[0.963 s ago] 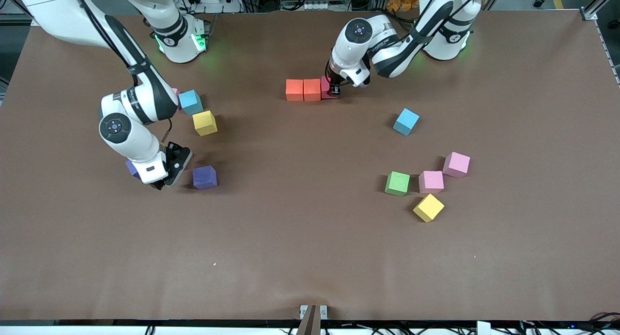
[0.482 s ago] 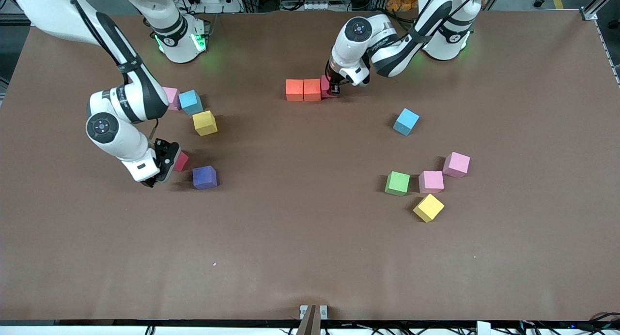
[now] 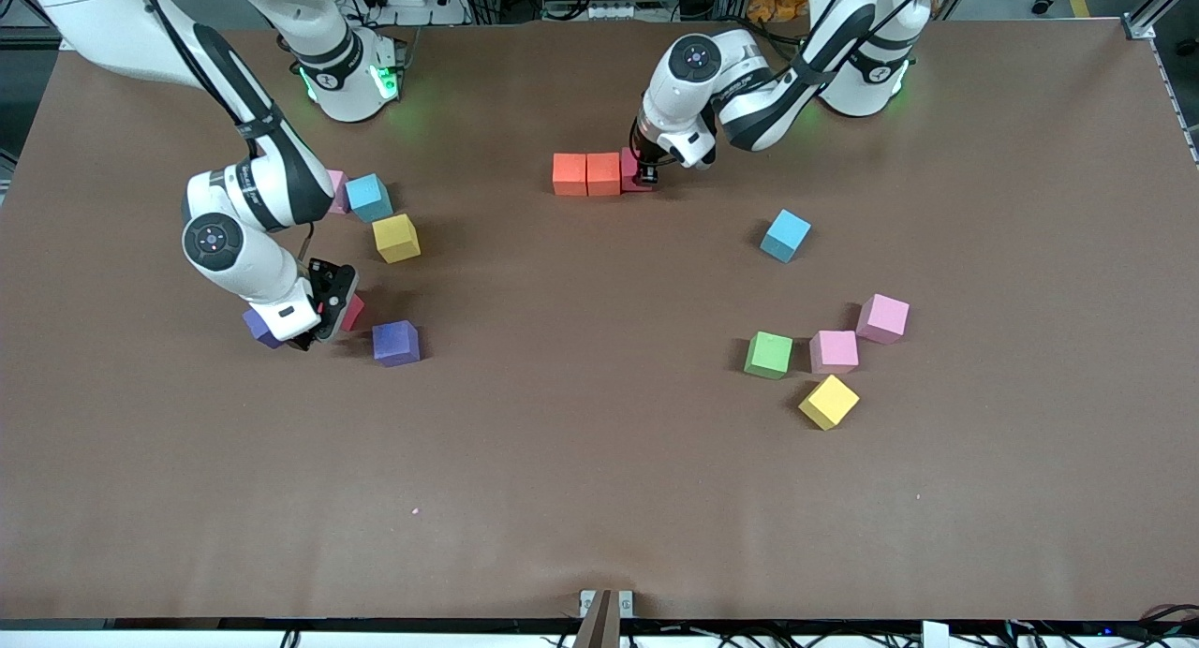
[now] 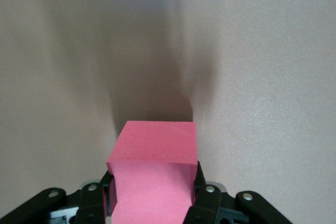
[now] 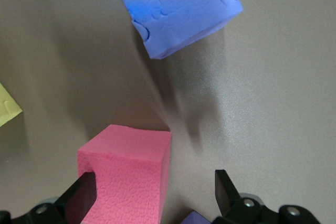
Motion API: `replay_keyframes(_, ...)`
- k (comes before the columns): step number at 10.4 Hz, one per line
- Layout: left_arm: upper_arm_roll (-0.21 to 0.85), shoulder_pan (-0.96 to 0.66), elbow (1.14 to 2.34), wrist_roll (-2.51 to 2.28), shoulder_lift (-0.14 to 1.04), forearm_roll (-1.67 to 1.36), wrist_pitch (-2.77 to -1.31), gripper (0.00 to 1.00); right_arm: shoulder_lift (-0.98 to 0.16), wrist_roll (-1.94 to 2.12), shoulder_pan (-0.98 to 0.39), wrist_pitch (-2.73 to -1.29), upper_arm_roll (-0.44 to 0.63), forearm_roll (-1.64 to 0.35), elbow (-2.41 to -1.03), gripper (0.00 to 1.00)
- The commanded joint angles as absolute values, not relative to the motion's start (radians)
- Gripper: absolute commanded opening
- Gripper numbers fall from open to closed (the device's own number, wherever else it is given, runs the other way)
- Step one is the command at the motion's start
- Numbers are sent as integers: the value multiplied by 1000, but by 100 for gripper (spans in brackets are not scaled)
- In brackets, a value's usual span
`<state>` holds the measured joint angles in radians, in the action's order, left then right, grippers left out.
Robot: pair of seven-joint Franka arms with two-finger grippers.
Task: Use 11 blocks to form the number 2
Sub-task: 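Grasp the red cube with the right gripper and lift it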
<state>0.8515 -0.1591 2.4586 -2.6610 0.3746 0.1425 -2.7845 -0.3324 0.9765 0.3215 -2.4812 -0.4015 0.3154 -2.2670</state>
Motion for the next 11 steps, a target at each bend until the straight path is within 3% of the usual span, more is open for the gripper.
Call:
replay_keyframes(1, 842, -160, 2459, -2674, 387, 172, -2804, 25, -273, 1005, 392, -2456, -466, 308, -2296, 100)
replay_keyframes(4, 818, -172, 2445, -2671, 402, 173, -2804, 25, -262, 1005, 426, -2450, -495, 308, -2327, 100)
replay_keyframes(7, 816, -172, 2436, -2671, 408, 182, -2804, 25, -267, 1002, 430, -2604, -492, 308, -2440, 100)
replay_keyframes(11, 816, -173, 2430, -2671, 423, 195, -2804, 27, -282, 1006, 426, -2641, -491, 316, -2442, 98)
